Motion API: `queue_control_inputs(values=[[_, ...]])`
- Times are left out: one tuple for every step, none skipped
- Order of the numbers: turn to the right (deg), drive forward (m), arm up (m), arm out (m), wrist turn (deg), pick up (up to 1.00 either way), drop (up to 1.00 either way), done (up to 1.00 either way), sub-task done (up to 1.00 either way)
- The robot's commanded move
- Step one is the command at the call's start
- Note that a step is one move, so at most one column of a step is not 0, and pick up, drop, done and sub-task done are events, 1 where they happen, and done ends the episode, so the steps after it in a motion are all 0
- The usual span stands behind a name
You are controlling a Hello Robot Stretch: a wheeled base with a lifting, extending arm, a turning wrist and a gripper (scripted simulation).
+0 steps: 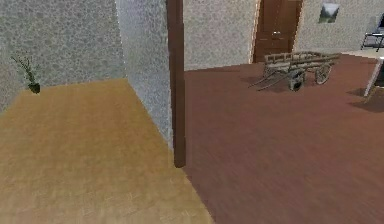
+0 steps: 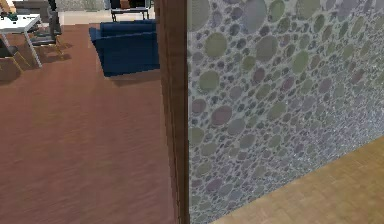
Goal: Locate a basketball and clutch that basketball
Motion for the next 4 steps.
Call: queue_control_inputs(values=[[15.0, 0.00, 0.00, 0.00, 0.0, 0.00, 0.00, 0.00, 0.00], [0.0, 1.00, 0.00, 0.00, 0.0, 0.00, 0.00, 0.00, 0.00], [0.0, 0.80, 0.00, 0.00, 0.0, 0.00, 0.00, 0.00, 0.00], [-12.0, 0.00, 0.00, 0.00, 0.0, 0.00, 0.00, 0.00, 0.00]])
